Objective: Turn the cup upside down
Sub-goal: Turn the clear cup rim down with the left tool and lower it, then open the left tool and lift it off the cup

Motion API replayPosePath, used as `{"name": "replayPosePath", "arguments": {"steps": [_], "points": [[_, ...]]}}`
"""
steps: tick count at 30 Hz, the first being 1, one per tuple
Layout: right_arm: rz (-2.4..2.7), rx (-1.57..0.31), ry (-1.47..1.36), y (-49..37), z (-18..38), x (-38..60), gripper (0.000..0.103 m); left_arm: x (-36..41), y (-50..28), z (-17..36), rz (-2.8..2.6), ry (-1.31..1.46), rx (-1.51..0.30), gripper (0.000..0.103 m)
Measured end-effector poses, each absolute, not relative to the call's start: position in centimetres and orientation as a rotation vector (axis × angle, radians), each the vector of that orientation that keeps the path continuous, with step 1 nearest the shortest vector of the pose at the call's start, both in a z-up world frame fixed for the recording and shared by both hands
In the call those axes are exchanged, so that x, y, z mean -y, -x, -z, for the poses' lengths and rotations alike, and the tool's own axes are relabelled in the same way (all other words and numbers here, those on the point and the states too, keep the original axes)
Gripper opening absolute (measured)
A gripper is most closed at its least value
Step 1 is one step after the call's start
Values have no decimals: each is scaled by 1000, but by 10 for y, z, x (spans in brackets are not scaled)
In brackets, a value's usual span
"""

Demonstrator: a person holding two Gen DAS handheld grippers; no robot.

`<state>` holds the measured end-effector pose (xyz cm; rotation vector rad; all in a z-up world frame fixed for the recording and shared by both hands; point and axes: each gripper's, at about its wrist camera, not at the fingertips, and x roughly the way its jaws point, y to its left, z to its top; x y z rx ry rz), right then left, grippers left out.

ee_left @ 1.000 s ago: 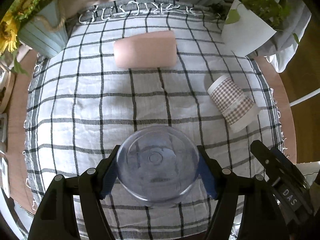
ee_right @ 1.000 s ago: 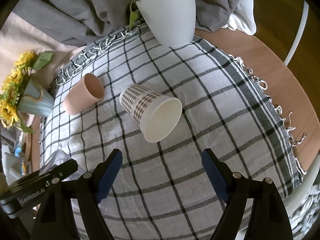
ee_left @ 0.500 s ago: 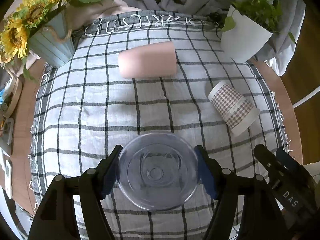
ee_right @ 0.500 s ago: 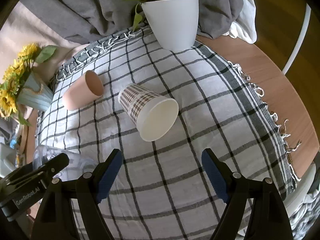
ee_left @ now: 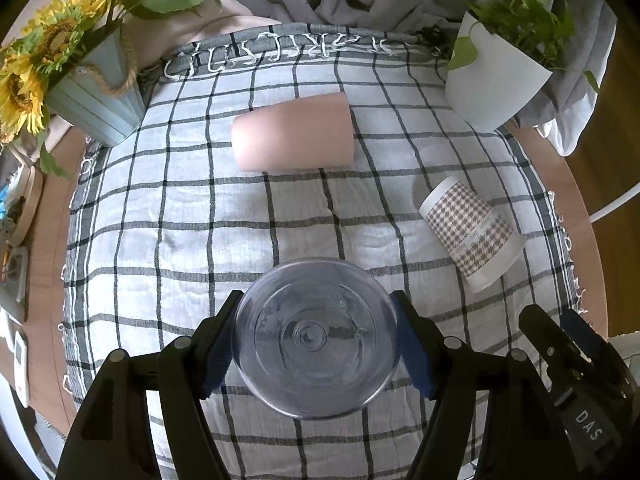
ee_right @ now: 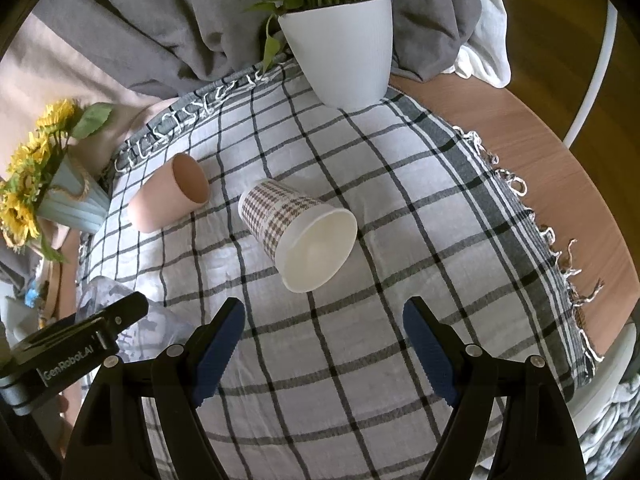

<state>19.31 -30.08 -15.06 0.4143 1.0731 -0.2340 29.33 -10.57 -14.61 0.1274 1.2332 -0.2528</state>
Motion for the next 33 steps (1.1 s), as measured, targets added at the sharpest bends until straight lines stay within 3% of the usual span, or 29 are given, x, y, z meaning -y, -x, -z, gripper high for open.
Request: {"name": "replayPosePath", "arguments": {"steps": [4,29,33], "points": [[237,-1065,-409,-194,147,300,82,105,-293,150,276,-103,-1252,81],[222,-1045,-376,-195,137,294,82,99,-291,149,296,-46,-1247,81],[223,-1014,-386,-188,128,297,82,97,-278,131,304,-25,-1164,93]]}}
